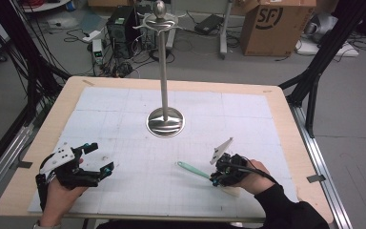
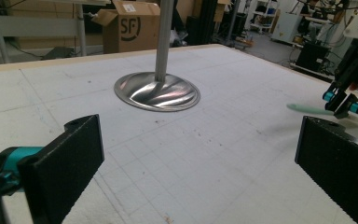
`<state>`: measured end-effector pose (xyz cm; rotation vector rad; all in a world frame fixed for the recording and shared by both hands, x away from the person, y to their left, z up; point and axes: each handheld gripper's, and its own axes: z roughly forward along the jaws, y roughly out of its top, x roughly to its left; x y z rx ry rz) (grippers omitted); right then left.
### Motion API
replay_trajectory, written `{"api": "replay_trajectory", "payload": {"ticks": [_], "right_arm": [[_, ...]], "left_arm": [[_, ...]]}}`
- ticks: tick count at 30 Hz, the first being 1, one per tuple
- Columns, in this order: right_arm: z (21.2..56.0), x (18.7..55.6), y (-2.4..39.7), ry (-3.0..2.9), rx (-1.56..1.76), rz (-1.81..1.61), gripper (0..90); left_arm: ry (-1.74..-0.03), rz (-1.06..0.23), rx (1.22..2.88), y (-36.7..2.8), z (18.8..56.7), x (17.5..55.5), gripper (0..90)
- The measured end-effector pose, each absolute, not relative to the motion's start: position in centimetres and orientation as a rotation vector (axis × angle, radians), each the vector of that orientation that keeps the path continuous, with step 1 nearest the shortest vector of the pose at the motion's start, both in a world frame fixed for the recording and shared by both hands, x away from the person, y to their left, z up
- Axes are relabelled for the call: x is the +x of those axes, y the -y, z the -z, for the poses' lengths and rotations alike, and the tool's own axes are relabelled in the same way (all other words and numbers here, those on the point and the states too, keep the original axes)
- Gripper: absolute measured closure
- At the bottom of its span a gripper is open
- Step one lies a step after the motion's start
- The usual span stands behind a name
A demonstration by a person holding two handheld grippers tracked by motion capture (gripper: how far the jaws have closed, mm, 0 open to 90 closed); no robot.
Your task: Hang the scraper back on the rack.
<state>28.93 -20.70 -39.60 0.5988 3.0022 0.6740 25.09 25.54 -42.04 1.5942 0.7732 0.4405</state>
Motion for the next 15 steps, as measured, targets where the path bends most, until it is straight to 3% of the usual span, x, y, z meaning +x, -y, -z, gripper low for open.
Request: {"api": "replay_trajectory", "payload": {"ticks": [15], "right_arm": [[37.2, 29.9, 23.4, -2.722, 0.672, -1.201, 80.2]], "left_arm": [[-0.771, -0.442, 1.586, -25.6, 42.0, 25.0, 1.7]]}}
